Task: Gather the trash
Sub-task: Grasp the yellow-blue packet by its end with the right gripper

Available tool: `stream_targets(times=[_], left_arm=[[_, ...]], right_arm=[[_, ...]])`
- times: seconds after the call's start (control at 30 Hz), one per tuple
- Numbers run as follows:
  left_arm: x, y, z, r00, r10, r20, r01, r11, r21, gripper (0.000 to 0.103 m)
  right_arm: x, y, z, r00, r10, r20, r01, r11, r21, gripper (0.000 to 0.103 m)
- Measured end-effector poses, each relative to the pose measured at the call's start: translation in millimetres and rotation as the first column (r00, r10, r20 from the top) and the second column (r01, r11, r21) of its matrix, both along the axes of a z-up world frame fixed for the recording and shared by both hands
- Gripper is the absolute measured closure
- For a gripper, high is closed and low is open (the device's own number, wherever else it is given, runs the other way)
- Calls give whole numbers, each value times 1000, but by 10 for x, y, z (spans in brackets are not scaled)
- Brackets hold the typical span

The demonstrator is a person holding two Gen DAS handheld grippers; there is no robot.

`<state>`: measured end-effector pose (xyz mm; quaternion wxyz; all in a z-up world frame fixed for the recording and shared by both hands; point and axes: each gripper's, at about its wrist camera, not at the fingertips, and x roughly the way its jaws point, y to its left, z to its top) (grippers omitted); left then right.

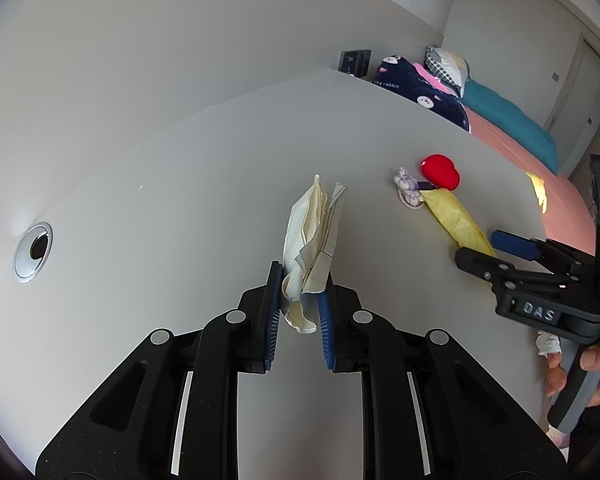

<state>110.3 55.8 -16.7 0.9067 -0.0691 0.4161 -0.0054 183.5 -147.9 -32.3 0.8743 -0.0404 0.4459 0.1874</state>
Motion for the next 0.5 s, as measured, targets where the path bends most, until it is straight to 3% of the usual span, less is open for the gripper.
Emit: stream_targets(times=[0.1, 0.17, 0.27, 0.37, 0.5], left_arm=[[7, -14, 4, 1000, -3, 2, 3, 1000, 1, 86], [26, -25, 1, 1000, -4, 1, 4, 1000, -1, 86], [45, -42, -6, 1000, -7, -4, 7, 1000, 0, 86], [52, -50, -10, 1000, -12, -7, 12, 1000, -1, 86], [58, -61, 0, 1000, -20, -7, 20, 1000, -1, 86]], right_arm=[[26, 37, -10, 1000, 1, 10, -1, 1000, -20, 46], [34, 41, -7, 1000, 1, 12, -1, 1000, -19, 61], [23, 41, -4, 1000, 0, 13, 0, 1000, -25, 71], [-9, 28, 0, 1000, 4, 13, -3, 1000, -19, 79], [-41, 1, 18, 1000, 5, 4, -5, 1000, -6, 82]])
